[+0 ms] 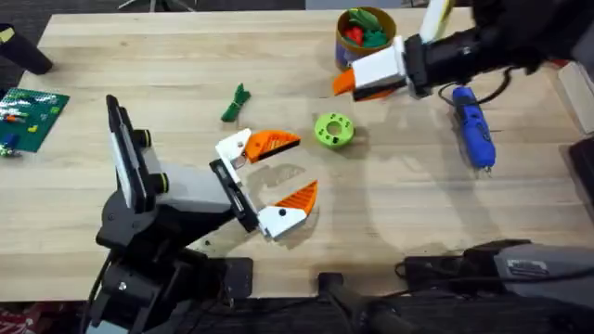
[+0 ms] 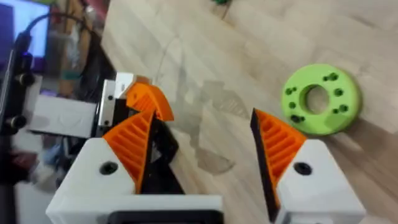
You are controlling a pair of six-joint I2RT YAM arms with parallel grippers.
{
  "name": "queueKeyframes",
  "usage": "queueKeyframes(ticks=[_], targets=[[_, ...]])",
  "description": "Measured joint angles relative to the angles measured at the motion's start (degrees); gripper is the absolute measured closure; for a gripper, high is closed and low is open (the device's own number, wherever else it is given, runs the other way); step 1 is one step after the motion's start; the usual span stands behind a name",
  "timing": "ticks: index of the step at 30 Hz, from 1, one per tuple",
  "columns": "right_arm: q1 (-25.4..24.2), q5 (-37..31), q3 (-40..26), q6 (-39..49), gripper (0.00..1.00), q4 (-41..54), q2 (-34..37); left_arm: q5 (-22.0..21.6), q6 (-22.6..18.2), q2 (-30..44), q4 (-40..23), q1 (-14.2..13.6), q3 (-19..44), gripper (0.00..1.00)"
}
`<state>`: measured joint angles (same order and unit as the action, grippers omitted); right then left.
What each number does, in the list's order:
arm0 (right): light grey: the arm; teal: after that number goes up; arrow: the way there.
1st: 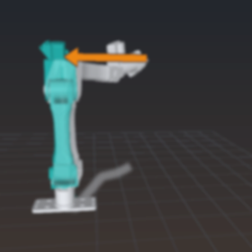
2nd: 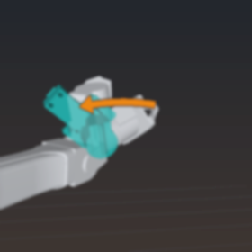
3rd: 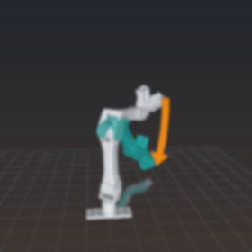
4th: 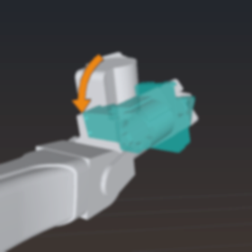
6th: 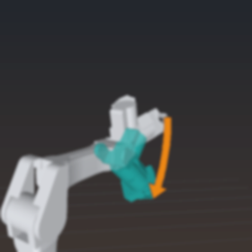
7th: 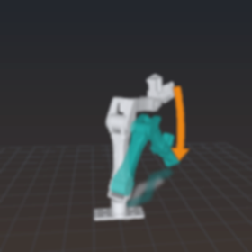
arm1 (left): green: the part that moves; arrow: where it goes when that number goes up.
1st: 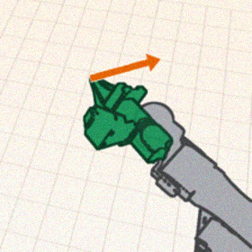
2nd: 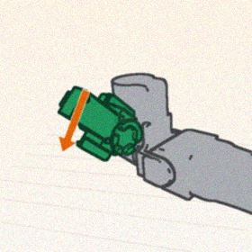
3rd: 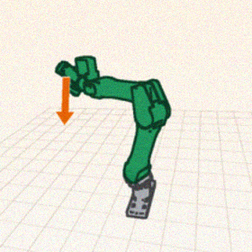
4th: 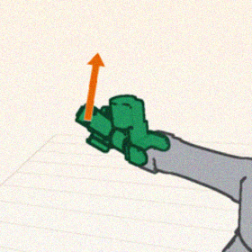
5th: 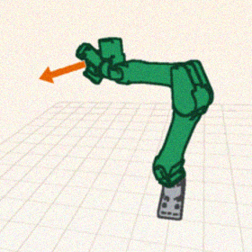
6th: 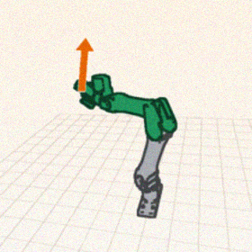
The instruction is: Pick up the gripper from the table and insert it into the empty holder that is missing its gripper. Then pick up a screw, insert it into the mounting hole, and use the screwdriver to tighten it. Finally, clean up the table by picking up the vegetable and placing it into the bucket.
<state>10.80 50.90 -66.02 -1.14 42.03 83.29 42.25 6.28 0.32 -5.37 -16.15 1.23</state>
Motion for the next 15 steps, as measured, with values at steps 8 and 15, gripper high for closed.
queueKeyframes(ticks=[8,15], targets=[[4.28,10.3,0.5,0.39,0.185,-2.04,9.91,-0.01,-0.02,-0.01,0.0,0.0,0.0,0.018],[8.72,14.69,0.68,-5.57,0.185,-9.63,15.29,-0.01,-0.02,-0.01,0.0,0.0,0.0,0.018]])
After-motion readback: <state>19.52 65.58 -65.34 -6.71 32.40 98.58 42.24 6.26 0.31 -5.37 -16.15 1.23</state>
